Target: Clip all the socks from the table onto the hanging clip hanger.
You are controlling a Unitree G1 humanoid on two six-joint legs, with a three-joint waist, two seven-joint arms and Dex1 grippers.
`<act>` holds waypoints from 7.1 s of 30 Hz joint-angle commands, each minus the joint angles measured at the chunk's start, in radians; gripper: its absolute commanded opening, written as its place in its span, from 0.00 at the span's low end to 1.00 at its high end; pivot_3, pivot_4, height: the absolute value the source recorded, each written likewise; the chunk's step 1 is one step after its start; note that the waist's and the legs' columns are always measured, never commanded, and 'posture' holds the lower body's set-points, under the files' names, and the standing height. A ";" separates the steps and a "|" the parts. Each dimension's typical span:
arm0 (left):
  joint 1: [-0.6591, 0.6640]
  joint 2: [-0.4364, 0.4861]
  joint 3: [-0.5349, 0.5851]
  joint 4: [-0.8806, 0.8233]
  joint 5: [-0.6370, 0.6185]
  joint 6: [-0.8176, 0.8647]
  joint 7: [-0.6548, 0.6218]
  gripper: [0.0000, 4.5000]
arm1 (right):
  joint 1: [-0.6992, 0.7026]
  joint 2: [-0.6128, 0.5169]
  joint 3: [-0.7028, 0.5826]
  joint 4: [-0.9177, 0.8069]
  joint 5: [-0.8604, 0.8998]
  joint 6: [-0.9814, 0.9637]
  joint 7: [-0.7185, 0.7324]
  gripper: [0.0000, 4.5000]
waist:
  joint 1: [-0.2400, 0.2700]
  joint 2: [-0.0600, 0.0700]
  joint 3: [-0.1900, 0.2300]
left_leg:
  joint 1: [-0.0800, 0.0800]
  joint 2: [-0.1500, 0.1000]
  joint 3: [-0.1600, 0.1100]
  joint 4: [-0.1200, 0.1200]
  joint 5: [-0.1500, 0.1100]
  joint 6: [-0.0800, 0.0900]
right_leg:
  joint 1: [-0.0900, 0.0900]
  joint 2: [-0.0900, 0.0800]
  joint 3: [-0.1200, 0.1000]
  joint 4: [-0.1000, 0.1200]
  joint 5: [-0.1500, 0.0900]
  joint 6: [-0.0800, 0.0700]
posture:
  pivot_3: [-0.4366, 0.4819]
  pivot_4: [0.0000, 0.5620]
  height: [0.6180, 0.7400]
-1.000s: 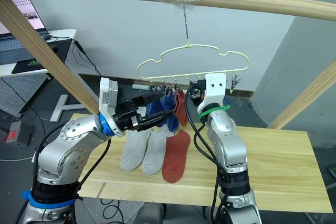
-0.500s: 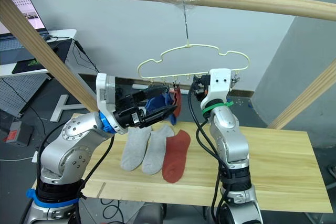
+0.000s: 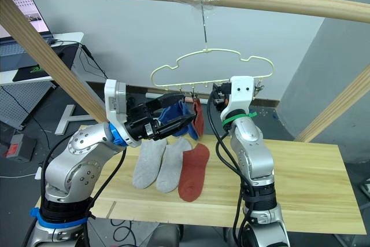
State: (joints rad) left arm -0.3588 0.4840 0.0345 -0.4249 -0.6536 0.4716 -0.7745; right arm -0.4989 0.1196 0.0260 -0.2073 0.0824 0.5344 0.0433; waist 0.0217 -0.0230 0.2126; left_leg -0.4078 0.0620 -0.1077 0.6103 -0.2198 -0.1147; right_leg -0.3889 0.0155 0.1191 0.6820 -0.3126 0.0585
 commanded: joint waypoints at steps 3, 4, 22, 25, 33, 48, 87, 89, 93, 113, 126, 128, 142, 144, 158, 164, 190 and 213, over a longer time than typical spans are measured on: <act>-0.022 -0.004 0.022 -0.033 -0.021 -0.022 0.001 0.79 | -0.014 0.000 0.014 -0.010 0.014 -0.014 0.006 0.49 | 0.000 0.000 0.000 | 0.000 0.000 0.000 0.000 0.000 0.000 | 0.000 0.000 0.000 0.000 0.000 0.000 | 0.64 0.33 1.00; -0.022 -0.004 0.022 -0.033 -0.021 -0.022 0.002 0.79 | -0.014 -0.002 0.015 -0.007 0.014 -0.011 0.008 0.49 | 0.000 0.000 0.000 | 0.000 0.000 0.000 0.000 0.000 0.000 | 0.000 0.000 0.000 0.000 0.000 0.000 | 0.64 0.33 1.00; -0.014 -0.012 0.009 -0.050 -0.019 -0.024 0.008 0.79 | -0.027 -0.015 0.005 0.002 0.026 -0.028 0.000 0.49 | 0.000 0.000 0.000 | 0.000 0.000 0.000 0.000 0.000 0.000 | 0.000 0.000 0.000 0.000 0.000 0.000 | 0.64 0.34 1.00; -0.007 -0.012 0.009 -0.056 -0.021 -0.020 0.011 0.79 | -0.028 -0.017 0.002 0.000 0.029 -0.027 0.000 0.44 | 0.000 0.000 0.000 | 0.000 0.000 0.000 0.000 0.000 0.000 | 0.000 0.000 0.000 0.000 0.000 0.000 | 0.64 0.35 1.00; 0.014 -0.012 0.003 -0.079 -0.025 -0.011 0.017 0.79 | -0.026 -0.019 0.005 -0.004 0.034 -0.025 0.005 0.02 | 0.000 0.000 0.000 | 0.000 0.000 0.000 0.000 0.000 0.000 | 0.000 0.000 0.000 0.000 0.000 0.000 | 0.64 0.35 1.00; 0.165 0.015 -0.359 0.291 0.470 -0.161 0.088 0.92 | -0.015 -0.165 -0.026 -0.030 0.084 0.066 0.122 0.02 | -0.002 0.004 0.002 | 0.001 0.000 0.001 0.000 0.000 0.000 | 0.000 0.000 0.001 -0.001 0.000 -0.001 | 0.60 0.34 1.00; 0.047 -0.397 -0.237 0.521 0.439 -0.465 0.062 0.00 | -0.203 -0.167 -0.380 -0.152 0.433 0.655 0.009 0.02 | -0.027 0.006 0.000 | -0.001 -0.001 -0.001 0.001 0.001 0.001 | 0.001 0.000 -0.001 0.002 0.000 -0.001 | 0.54 0.34 1.00; 0.036 -0.423 -0.229 0.471 0.430 -0.473 0.096 0.00 | -0.251 -0.128 -0.458 -0.149 0.467 0.741 -0.051 0.02 | -0.027 0.006 0.000 | -0.001 -0.001 -0.001 0.001 0.001 0.001 | 0.001 0.000 0.000 0.001 0.000 -0.001 | 0.53 0.34 1.00; 0.028 -0.449 -0.230 0.418 0.449 -0.489 0.143 0.00 | -0.329 -0.064 -0.580 -0.149 0.494 0.864 -0.135 0.02 | -0.028 0.006 0.000 | -0.001 -0.001 -0.001 0.000 0.001 0.001 | 0.000 0.000 -0.001 0.001 0.000 -0.001 | 0.53 0.34 1.00; -0.037 -0.441 -0.273 0.513 0.570 -0.672 0.202 0.00 | -0.496 0.089 -0.804 -0.178 0.493 1.080 -0.244 0.02 | -0.026 0.007 0.001 | -0.002 -0.002 -0.001 0.000 0.001 0.002 | 0.000 0.000 -0.001 0.000 0.000 -0.001 | 0.52 0.34 1.00; -0.099 -0.438 -0.280 0.591 0.645 -0.783 0.241 0.00 | -0.502 0.134 -0.814 -0.182 0.532 1.080 -0.294 0.02 | -0.026 0.008 0.001 | -0.002 -0.002 -0.001 0.000 0.001 0.002 | 0.000 0.000 -0.001 0.000 0.000 -0.001 | 0.52 0.35 1.00; -0.104 -0.439 -0.287 0.598 0.650 -0.783 0.243 0.00 | -0.497 0.135 -0.810 -0.184 0.545 1.080 -0.303 0.02 | -0.026 0.008 0.001 | -0.002 -0.002 -0.001 0.000 0.001 0.002 | 0.000 0.000 -0.001 0.000 0.000 -0.001 | 0.52 0.35 1.00; -0.136 -0.459 -0.292 0.630 0.677 -0.811 0.285 0.00 | -0.479 0.137 -0.807 -0.170 0.625 1.080 -0.355 0.02 | -0.028 0.009 0.001 | -0.003 -0.002 -0.002 0.000 0.001 0.002 | -0.001 0.000 -0.001 -0.001 0.000 -0.001 | 0.52 0.35 1.00; -0.140 -0.460 -0.293 0.632 0.675 -0.809 0.284 0.00 | -0.475 0.135 -0.809 -0.167 0.636 1.080 -0.361 0.02 | -0.028 0.009 0.001 | -0.003 -0.002 -0.002 0.000 0.001 0.002 | -0.001 0.000 -0.001 -0.001 0.000 -0.001 | 0.52 0.35 1.00; -0.134 -0.460 -0.283 0.644 0.642 -0.729 0.271 0.00 | -0.426 -0.038 -0.786 -0.162 0.863 1.080 -0.282 0.99 | -0.053 0.010 0.002 | -0.004 -0.002 -0.002 -0.001 0.001 0.002 | -0.002 0.000 -0.001 -0.001 0.000 -0.001 | 0.51 0.35 1.00; -0.127 -0.446 -0.241 0.646 0.608 -0.649 0.277 0.09 | -0.197 -0.227 -0.618 -0.343 0.899 1.029 -0.156 1.00 | -0.054 0.010 0.002 | -0.008 -0.002 -0.002 0.000 0.001 0.002 | -0.003 -0.001 -0.003 -0.002 0.000 0.000 | 0.50 0.34 1.00; -0.026 -0.151 -0.115 0.252 0.306 -0.258 0.011 0.72 | 0.151 -0.286 0.095 -0.269 0.057 0.006 -0.122 0.53 | -0.051 0.010 0.002 | -0.007 -0.001 -0.003 0.000 0.002 0.001 | -0.003 -0.001 -0.004 -0.001 -0.001 0.000 | 0.57 0.32 1.00; -0.025 -0.157 -0.120 0.242 0.309 -0.281 0.018 0.72 | 0.061 -0.188 0.044 -0.088 -0.036 -0.048 -0.105 0.22 | -0.048 0.010 0.002 | -0.007 -0.001 -0.003 0.000 0.002 0.001 | -0.003 -0.001 -0.004 0.000 -0.001 0.000 | 0.59 0.34 1.00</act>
State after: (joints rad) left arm -0.3800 0.3256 -0.0939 -0.1343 -0.3325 0.2066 -0.7546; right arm -0.4137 -0.0728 0.0865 -0.2751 0.0509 0.5105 -0.0654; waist -0.0261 -0.0131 0.2149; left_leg -0.4146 0.0611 -0.1105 0.6106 -0.2178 -0.1135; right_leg -0.3916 0.0147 0.1152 0.6817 -0.3131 0.0583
